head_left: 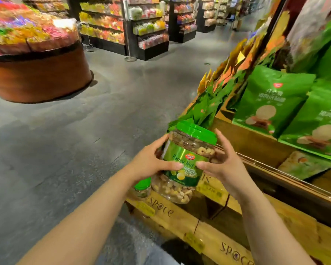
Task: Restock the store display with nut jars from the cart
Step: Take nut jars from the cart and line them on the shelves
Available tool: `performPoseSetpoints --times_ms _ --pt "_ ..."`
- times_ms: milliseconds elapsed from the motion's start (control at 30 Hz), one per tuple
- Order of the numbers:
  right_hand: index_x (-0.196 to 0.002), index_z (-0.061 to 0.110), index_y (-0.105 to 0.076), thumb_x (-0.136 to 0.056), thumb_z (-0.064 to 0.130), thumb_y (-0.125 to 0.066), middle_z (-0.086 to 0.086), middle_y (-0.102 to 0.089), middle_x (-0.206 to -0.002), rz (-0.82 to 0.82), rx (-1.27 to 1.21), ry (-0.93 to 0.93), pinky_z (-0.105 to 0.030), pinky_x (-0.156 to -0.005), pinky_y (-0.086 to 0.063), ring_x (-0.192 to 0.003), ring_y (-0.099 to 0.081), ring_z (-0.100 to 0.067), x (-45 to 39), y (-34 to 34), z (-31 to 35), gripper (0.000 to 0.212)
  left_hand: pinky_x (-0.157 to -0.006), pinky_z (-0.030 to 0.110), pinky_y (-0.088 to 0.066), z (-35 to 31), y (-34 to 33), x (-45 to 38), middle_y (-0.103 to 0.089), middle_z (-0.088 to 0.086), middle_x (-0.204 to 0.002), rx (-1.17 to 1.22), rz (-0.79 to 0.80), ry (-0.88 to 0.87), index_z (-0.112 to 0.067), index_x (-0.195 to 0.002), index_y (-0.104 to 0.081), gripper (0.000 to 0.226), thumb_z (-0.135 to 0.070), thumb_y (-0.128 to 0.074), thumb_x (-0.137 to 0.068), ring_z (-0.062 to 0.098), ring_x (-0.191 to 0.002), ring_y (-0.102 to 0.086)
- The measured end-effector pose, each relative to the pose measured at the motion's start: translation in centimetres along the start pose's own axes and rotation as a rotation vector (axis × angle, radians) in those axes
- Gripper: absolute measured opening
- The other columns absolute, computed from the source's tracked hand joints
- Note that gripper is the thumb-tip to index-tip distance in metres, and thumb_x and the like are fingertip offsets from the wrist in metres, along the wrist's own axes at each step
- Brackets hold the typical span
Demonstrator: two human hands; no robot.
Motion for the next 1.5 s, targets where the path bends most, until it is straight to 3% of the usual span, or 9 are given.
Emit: performPoseSetpoints --times_ms 200,333,433,600,900,1133,1267,1400,1500 --pt "-0.153 0.027 -0.040 -0.055 0.011 -0.089 0.022 -0.063 -0.125 -0.100 0.041 -0.068 -0.046 -0.114 -0.043 -0.118 -0.060 -0.003 -2.1 -6.7 -1.4 0.111 -0.108 0.044 -0.050 3.0 7.3 -3.0 -0.060 -0.013 -0.142 -0.066 0.089 0.011 -0.037 -0.155 -0.037 0.131 -0.057 -0.100 -0.041 0.010 -0.129 -0.059" --pt "-0.136 0.035 -0.058 -0.062 0.017 -0.085 0.016 -0.070 -0.124 -0.148 0.126 -0.119 -0.039 -0.094 -0.058 -0.116 -0.067 -0.012 -3.6 -7.6 -3.3 0.081 -0.105 0.047 -0.052 4.8 8.4 -5.6 -0.062 -0.009 -0.139 -0.025 0.108 0.002 -0.037 -0.142 -0.046 0.119 -0.069 -0.095 -0.038 0.014 -0.126 -0.061" --pt "-0.127 0.053 -0.058 -0.064 0.020 -0.086 0.017 -0.068 -0.125 -0.163 0.093 -0.200 -0.049 -0.085 -0.061 -0.122 -0.061 -0.013 -4.8 -7.4 -6.1 0.076 -0.105 0.047 -0.051 7.7 8.2 -7.3 -0.065 -0.010 -0.135 -0.057 0.134 0.031 -0.040 -0.139 -0.046 0.110 -0.069 -0.095 -0.044 0.012 -0.125 -0.062" --pt "-0.134 0.046 -0.057 -0.066 0.014 -0.085 0.006 -0.067 -0.130 -0.166 0.024 -0.309 -0.048 -0.081 -0.062 -0.119 -0.065 -0.018 -6.2 -6.8 -12.0 0.080 -0.110 0.038 -0.048 12.6 7.1 -9.4 -0.062 -0.020 -0.129 -0.065 0.152 0.075 -0.040 -0.138 -0.046 0.107 -0.062 -0.095 -0.046 -0.008 -0.121 -0.054" --pt "-0.130 0.039 -0.057 -0.075 0.063 -0.067 0.001 -0.063 -0.136 -0.323 -0.147 -0.430 -0.054 -0.074 -0.061 -0.124 -0.062 -0.029 -8.4 -5.2 -24.2 0.061 -0.114 0.025 -0.036 25.4 3.8 -12.4 -0.050 -0.033 -0.129 -0.110 0.198 0.176 -0.041 -0.144 -0.037 0.112 -0.039 -0.100 -0.052 -0.001 -0.131 -0.047" --pt "-0.127 0.029 -0.058 -0.077 0.043 -0.074 0.001 -0.066 -0.126 -0.466 -0.161 -0.477 -0.047 -0.072 -0.062 -0.111 -0.070 -0.021 -9.1 -4.4 -34.2 0.054 -0.119 0.043 -0.036 34.9 2.5 -13.5 -0.043 -0.002 -0.149 -0.247 0.163 0.243 -0.029 -0.156 -0.032 0.124 -0.032 -0.101 -0.054 0.017 -0.139 -0.043" --pt "-0.123 0.033 -0.061 -0.072 0.042 -0.090 0.009 -0.072 -0.119 -0.483 -0.178 -0.509 -0.061 -0.090 -0.057 -0.118 -0.067 -0.025 -9.2 -4.0 -39.3 0.059 -0.121 0.040 -0.033 39.8 1.3 -13.9 -0.040 -0.003 -0.157 -0.255 0.221 0.270 -0.032 -0.159 -0.023 0.130 -0.039 -0.099 -0.054 0.013 -0.143 -0.039" --pt "-0.127 0.022 -0.058 -0.073 0.017 -0.079 0.003 -0.073 -0.115 -0.500 -0.283 -0.524 -0.044 -0.070 -0.062 -0.105 -0.073 -0.024 -9.9 -4.0 -42.7 0.057 -0.119 0.046 -0.038 43.7 0.1 -14.2 -0.041 -0.010 -0.156 -0.195 0.250 0.316 -0.041 -0.158 -0.016 0.135 -0.056 -0.090 -0.047 0.011 -0.141 -0.045" --pt "-0.128 0.020 -0.057 -0.074 0.012 -0.076 -0.001 -0.072 -0.117 -0.498 -0.298 -0.530 -0.042 -0.071 -0.061 -0.102 -0.073 -0.025 -10.7 -3.6 -44.7 0.058 -0.117 0.045 -0.041 45.6 -0.7 -14.9 -0.046 -0.015 -0.152 -0.149 0.254 0.317 -0.051 -0.154 -0.014 0.136 -0.061 -0.092 -0.043 0.007 -0.138 -0.048"
Point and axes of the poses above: each hand's wrist, its own x-axis away from the middle knuckle, its own y-axis out of the back of the hand, z = x × y, the point moved 9 cm from there along -x, towards the middle knuckle
